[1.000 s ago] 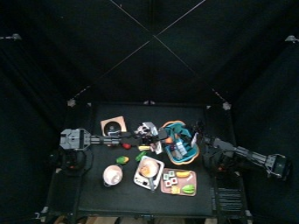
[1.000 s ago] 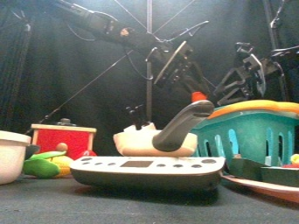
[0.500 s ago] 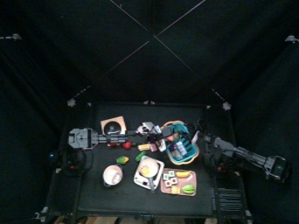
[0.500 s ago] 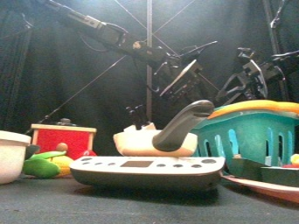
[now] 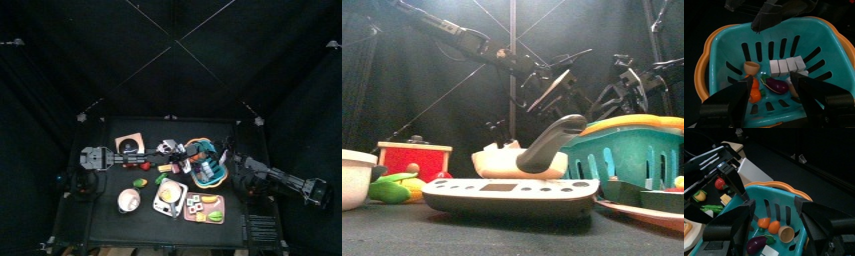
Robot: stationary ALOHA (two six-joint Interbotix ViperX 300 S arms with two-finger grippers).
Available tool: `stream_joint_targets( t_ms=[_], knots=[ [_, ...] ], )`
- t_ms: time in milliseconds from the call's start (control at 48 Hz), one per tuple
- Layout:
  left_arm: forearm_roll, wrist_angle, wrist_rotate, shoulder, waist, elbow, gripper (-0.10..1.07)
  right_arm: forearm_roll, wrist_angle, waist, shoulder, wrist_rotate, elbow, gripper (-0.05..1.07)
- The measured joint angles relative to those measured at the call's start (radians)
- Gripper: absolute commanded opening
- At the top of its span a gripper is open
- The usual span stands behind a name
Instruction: Place carrot top in basket
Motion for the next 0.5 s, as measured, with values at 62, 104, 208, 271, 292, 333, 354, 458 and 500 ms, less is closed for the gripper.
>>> stream_joint_targets(
  t_ms=[62, 104, 208, 271, 292, 333, 354, 458, 500],
  knots=[
    [0.0, -0.008, 0.0, -0.002, 0.0, 0.0, 0.94, 0.0, 0.0, 0.0, 0.0, 0.0, 0.0, 0.95],
    [0.002, -0.011, 0.0, 0.0, 0.0, 0.0, 0.95, 0.0, 0.0, 0.0, 0.0, 0.0, 0.0, 0.95],
    [0.0, -0.015, 0.0, -0.002, -0.002, 0.0, 0.94, 0.0, -0.002, 0.0, 0.0, 0.0, -0.002, 0.95],
    [0.0, -0.017, 0.0, 0.0, -0.002, 0.0, 0.94, 0.0, -0.002, 0.0, -0.002, 0.0, 0.0, 0.95],
    [0.0, -0.017, 0.0, -0.002, -0.002, 0.0, 0.94, 0.002, -0.002, 0.0, 0.0, 0.002, -0.002, 0.95],
    [0.002, -0.017, 0.0, -0.002, -0.002, 0.0, 0.94, 0.003, -0.002, 0.0, 0.0, 0.005, 0.0, 0.95],
    [0.002, -0.017, 0.0, 0.0, -0.002, 0.0, 0.94, 0.003, -0.002, 0.0, 0.0, 0.005, 0.0, 0.95],
    [0.002, -0.017, 0.0, -0.002, -0.002, 0.0, 0.94, 0.008, -0.002, 0.0, 0.0, 0.006, 0.0, 0.95],
    [0.002, -0.017, 0.002, -0.005, -0.002, 0.0, 0.94, 0.009, -0.002, 0.0, 0.0, 0.008, 0.0, 0.95]
  ],
)
